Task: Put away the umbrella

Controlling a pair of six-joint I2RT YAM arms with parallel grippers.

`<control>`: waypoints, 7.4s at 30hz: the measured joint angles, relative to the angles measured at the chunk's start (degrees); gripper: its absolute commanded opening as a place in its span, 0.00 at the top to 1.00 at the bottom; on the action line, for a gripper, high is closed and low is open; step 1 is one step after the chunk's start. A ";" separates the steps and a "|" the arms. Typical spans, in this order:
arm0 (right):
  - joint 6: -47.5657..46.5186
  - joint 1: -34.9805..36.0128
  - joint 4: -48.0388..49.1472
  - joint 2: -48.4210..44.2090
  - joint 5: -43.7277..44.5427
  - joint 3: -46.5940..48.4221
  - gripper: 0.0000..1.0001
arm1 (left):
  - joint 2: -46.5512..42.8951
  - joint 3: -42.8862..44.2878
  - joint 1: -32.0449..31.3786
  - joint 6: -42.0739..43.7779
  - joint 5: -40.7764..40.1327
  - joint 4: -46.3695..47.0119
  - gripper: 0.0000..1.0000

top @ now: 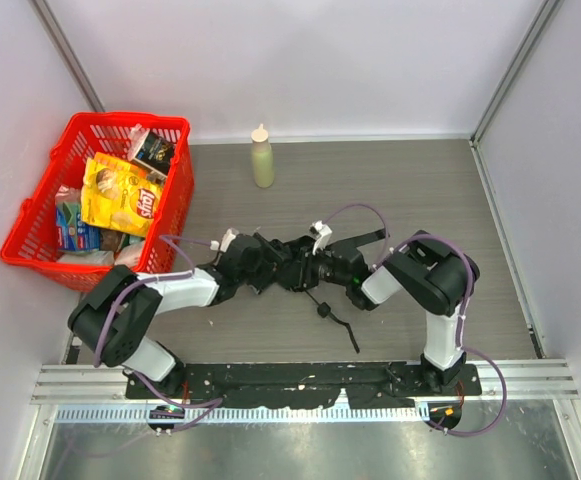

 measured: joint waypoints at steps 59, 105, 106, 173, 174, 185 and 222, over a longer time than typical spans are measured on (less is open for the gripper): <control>-22.01 14.95 -20.46 -10.23 40.57 0.96 0.99 | 4.17 0.70 0.39 1.33 2.03 7.82 0.28; -28.22 20.59 -49.81 -14.43 47.89 14.49 0.24 | 6.69 4.83 1.16 3.58 3.85 4.20 1.00; -28.50 20.85 -49.81 -13.77 48.28 14.49 0.25 | 6.69 4.94 1.16 3.58 3.89 3.98 1.00; -17.90 13.75 -57.07 -22.62 34.01 13.22 0.23 | 8.79 2.56 3.06 6.84 7.63 12.04 1.00; -19.15 14.91 -57.33 -21.64 36.26 13.94 0.23 | 8.74 2.56 3.06 6.82 7.63 12.04 1.00; -24.06 17.70 -49.29 -6.47 53.88 17.59 0.23 | 8.50 2.78 3.06 6.73 7.63 11.23 1.00; -30.47 11.19 -16.06 -7.72 35.12 0.96 0.99 | -29.40 -3.54 10.99 16.06 14.73 -24.90 0.12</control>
